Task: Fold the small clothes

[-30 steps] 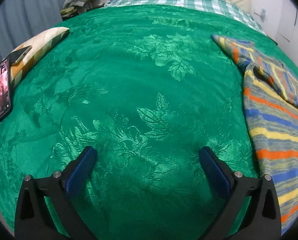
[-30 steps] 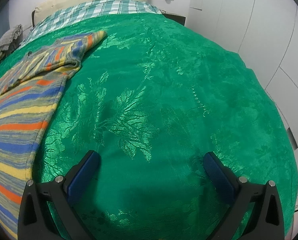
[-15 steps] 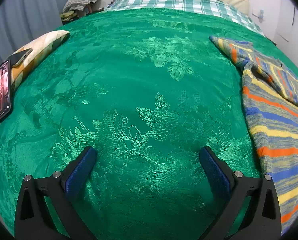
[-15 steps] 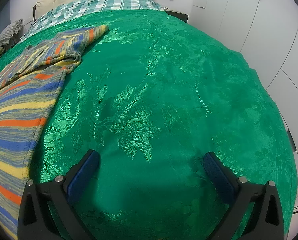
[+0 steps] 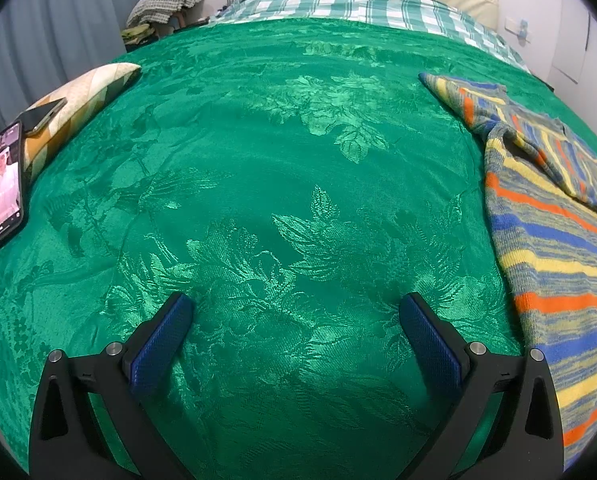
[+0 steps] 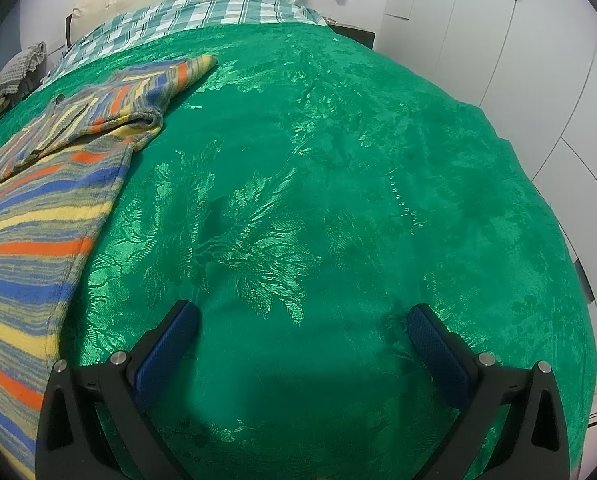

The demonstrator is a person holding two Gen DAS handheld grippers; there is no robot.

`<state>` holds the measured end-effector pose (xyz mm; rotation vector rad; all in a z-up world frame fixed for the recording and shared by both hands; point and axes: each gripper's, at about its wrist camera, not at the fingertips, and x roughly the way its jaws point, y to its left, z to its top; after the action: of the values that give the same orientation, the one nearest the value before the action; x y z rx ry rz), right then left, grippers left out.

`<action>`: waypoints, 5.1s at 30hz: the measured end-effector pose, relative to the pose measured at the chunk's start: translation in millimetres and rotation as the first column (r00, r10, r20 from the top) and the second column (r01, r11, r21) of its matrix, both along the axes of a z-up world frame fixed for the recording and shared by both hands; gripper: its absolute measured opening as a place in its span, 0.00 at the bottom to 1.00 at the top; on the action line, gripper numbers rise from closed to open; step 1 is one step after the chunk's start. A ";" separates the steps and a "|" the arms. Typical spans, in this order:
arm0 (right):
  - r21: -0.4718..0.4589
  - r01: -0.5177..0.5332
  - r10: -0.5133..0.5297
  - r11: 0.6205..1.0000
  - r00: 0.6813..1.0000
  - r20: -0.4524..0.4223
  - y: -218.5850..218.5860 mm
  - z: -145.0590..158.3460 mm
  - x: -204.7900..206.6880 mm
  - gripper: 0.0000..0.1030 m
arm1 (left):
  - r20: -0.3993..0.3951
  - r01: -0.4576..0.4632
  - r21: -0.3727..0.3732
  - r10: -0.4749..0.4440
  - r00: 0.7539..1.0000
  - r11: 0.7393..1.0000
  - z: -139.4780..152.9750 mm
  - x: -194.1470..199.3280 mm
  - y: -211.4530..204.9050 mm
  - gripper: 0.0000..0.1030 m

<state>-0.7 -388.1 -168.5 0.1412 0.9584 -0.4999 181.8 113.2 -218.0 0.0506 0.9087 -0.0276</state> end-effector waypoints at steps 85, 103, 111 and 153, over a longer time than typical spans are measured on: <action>0.267 -0.344 0.366 0.900 0.930 -0.038 39.2 30.2 73.8 0.52 | -0.272 0.124 0.051 -0.106 0.957 0.991 50.5 30.4 -111.1 0.59; 0.110 -0.258 0.256 0.960 0.966 0.029 60.7 33.4 -41.6 0.96 | -0.079 0.180 0.073 -0.174 0.982 0.981 42.4 -69.8 -128.8 0.99; 0.103 -0.270 0.270 0.957 0.963 0.016 69.5 15.0 -38.0 1.00 | -0.051 0.187 0.047 -0.185 0.981 0.981 31.8 -73.4 -124.9 0.99; 0.090 -0.284 0.284 0.955 0.959 0.016 72.3 7.6 -33.7 1.00 | -0.011 0.183 0.074 -0.183 0.983 0.980 29.2 -82.2 -129.1 0.99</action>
<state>-34.3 -315.8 -160.9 0.0840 0.9804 -0.1907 99.5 -15.9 -188.8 0.2035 0.9071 -0.1653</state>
